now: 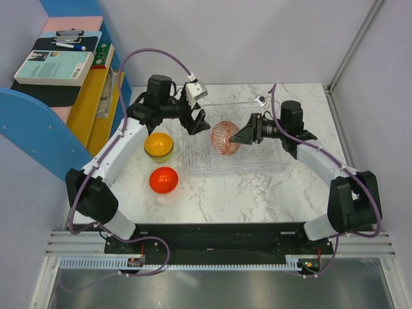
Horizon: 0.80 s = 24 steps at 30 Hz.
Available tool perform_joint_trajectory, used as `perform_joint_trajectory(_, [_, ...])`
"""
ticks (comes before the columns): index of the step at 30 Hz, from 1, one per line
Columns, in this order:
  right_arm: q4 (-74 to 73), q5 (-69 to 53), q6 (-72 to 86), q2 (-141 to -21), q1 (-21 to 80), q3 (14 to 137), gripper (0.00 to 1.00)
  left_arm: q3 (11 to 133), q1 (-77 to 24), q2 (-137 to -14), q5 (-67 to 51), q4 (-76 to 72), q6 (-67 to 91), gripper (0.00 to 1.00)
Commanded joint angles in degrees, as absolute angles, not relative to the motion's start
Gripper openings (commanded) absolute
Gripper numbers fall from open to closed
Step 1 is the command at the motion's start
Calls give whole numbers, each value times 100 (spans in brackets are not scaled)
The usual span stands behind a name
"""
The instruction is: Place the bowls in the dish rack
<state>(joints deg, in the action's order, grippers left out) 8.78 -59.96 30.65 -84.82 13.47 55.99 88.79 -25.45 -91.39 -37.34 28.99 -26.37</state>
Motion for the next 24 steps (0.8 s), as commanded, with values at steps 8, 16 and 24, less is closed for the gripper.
perform_joint_trajectory(8, [-1385,-4116,1101,-8770,1327,7100,0,7639,-1336,-7648,-3305,2461,-1854,100])
perform_joint_trajectory(16, [-2556,-2173,-243,-9500,1450,8542,0,6663,-844,-6689,-3077,2864,-2109,100])
perform_joint_trajectory(24, [-2962,-467,-1581,-9905,1986,9369,0,6083,-273,-6364,-3129,2901,-2101,100])
